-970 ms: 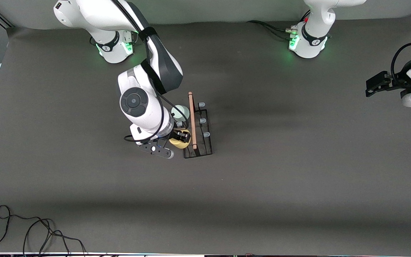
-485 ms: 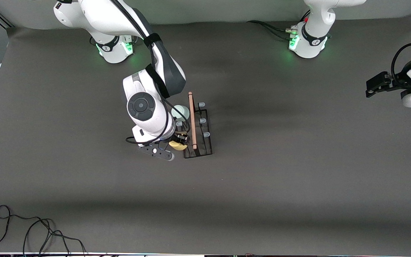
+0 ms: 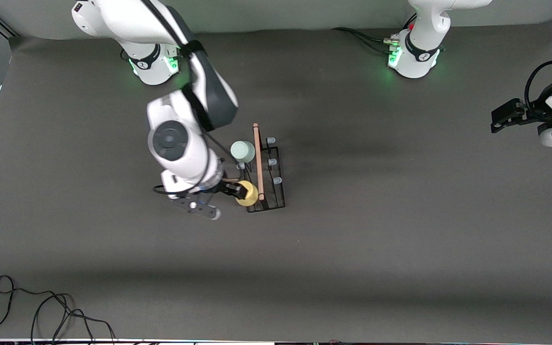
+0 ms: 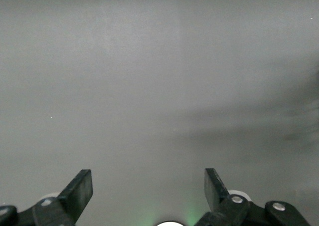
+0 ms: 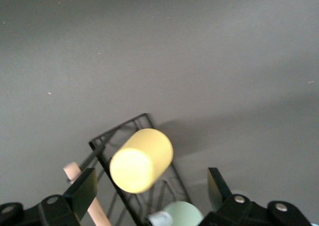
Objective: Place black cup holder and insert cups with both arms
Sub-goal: 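Release the yellow cup and withdraw the right gripper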
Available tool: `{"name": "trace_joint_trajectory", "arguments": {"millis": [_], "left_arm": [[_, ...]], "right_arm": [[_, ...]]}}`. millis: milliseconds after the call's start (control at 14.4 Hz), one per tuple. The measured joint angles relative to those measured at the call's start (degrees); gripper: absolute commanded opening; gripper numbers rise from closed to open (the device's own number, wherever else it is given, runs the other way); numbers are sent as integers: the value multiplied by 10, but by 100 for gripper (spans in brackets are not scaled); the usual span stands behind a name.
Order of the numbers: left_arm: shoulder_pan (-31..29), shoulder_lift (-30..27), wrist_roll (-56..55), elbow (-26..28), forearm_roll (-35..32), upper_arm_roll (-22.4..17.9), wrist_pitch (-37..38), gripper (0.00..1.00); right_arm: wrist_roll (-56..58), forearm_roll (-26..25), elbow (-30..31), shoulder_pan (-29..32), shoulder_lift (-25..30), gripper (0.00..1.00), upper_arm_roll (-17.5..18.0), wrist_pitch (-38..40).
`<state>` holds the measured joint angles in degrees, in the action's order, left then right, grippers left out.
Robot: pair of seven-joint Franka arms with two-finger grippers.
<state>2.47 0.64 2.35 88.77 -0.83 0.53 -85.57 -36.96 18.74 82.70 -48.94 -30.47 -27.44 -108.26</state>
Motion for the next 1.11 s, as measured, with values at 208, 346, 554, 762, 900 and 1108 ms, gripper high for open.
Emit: {"name": "trace_joint_trajectory", "arguments": {"millis": [208, 346, 554, 762, 900, 1108], "left_arm": [[0, 0, 0, 0, 0, 0, 0, 100], [0, 0, 0, 0, 0, 0, -1, 100], [0, 0, 0, 0, 0, 0, -1, 100], [0, 0, 0, 0, 0, 0, -1, 100], [0, 0, 0, 0, 0, 0, -2, 100], [-1, 0, -1, 0, 0, -1, -2, 100]], "right_arm": [[92, 0, 0, 54, 53, 100, -9, 55], [116, -1, 8, 66, 86, 100, -14, 71], [181, -3, 26, 61, 117, 100, -45, 89], [279, -4, 48, 61, 131, 100, -111, 109], [335, -4, 58, 64, 137, 100, -154, 119], [364, -4, 63, 64, 142, 100, -186, 123]]}}
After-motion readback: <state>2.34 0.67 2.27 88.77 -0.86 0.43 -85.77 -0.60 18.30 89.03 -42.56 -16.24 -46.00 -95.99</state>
